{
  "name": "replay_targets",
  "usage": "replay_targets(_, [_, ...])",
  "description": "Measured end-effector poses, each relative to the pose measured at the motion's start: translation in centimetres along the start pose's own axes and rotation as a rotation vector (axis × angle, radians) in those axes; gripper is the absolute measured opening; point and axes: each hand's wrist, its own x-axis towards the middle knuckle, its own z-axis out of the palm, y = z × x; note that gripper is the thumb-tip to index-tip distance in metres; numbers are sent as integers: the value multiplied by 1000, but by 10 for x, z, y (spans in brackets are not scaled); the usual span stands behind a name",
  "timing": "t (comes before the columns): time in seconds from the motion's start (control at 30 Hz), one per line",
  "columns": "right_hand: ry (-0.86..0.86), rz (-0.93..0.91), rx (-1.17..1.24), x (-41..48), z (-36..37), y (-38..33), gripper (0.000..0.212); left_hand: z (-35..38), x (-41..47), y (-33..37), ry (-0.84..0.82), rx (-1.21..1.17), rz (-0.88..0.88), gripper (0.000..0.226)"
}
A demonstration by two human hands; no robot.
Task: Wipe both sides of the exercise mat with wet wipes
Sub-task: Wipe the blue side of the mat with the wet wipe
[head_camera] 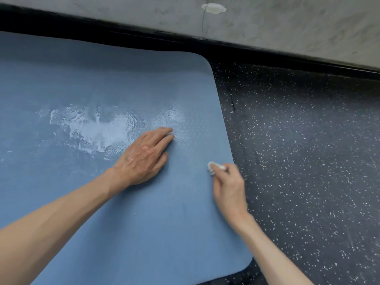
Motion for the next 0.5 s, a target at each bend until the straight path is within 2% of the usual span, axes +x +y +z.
replay_targets(0.07, [74, 98, -67, 18, -8, 20, 22, -3, 8, -9, 27, 9, -44, 46])
replay_targets(0.13, [96, 120, -84, 21, -5, 15, 24, -8, 17, -18, 59, 14, -96, 46])
replay_targets(0.3, [-88, -105, 44, -1, 20, -27, 24, -18, 32, -46, 125, 35, -189, 45])
replay_targets(0.4, [2, -37, 6, 26, 10, -2, 21, -22, 34, -64, 157, 39, -259, 47])
replay_targets(0.5, [107, 110, -93, 53, -1, 26, 23, -24, 30, -77, 172, 51, -309, 47])
